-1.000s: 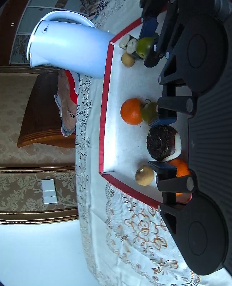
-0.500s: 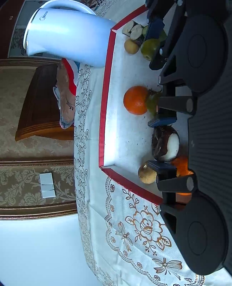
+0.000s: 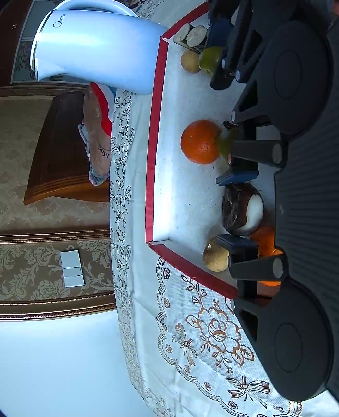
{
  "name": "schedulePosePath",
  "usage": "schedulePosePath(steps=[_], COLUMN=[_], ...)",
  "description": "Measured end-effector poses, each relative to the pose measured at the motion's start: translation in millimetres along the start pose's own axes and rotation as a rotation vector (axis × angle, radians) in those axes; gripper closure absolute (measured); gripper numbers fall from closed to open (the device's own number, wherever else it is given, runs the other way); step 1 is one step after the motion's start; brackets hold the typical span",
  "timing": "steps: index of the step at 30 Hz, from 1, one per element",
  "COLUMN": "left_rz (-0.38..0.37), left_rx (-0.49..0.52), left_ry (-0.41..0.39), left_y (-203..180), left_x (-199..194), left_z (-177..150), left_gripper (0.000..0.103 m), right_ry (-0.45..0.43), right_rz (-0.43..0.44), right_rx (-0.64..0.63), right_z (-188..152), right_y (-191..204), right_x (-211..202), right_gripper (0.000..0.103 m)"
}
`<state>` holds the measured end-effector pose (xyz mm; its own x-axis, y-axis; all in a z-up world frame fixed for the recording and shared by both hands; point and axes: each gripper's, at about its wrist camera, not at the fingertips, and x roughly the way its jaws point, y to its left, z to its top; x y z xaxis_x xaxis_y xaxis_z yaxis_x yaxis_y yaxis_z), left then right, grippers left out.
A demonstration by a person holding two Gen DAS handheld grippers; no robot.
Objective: Organize fruits
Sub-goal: 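Open the right tool to drop the green fruit while left tool releases the cake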
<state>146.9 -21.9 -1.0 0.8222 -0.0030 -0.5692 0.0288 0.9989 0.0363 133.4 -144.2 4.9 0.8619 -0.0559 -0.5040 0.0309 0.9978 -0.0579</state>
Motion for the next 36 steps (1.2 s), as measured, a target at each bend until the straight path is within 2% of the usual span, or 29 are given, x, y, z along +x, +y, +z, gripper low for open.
schedulePosePath(steps=[9,13,17,25,31,34,36], left_rz=[0.0,0.005,0.008,0.006,0.0,-0.003,-0.005], left_rx=[0.004,0.007,0.015,0.016,0.018,0.027,0.026], left_ry=[-0.013,-0.018,-0.024,-0.03,-0.034,-0.038,-0.041], left_y=[0,-2,-4,-3,-3,-4,-4], left_x=[-2,-2,-3,-2,-2,-3,-4], left_z=[-3,-3,-4,-5,-6,-7,-7], left_gripper=[0.063,0.063,0.062,0.062,0.059,0.055,0.054], right_ry=[0.006,-0.002,0.004,0.018,0.007,0.008,0.016], right_rz=[-0.002,-0.037,-0.046,-0.021,-0.014,0.022,0.013], right_rx=[-0.006,0.022,-0.018,0.029,0.041,0.067,0.079], right_z=[0,2,-1,-1,-3,-3,-4], right_y=[3,-5,2,-4,-4,-7,-9], right_x=[1,0,1,1,-1,-3,-4], right_gripper=[0.073,0.074,0.074,0.073,0.057,0.05,0.036])
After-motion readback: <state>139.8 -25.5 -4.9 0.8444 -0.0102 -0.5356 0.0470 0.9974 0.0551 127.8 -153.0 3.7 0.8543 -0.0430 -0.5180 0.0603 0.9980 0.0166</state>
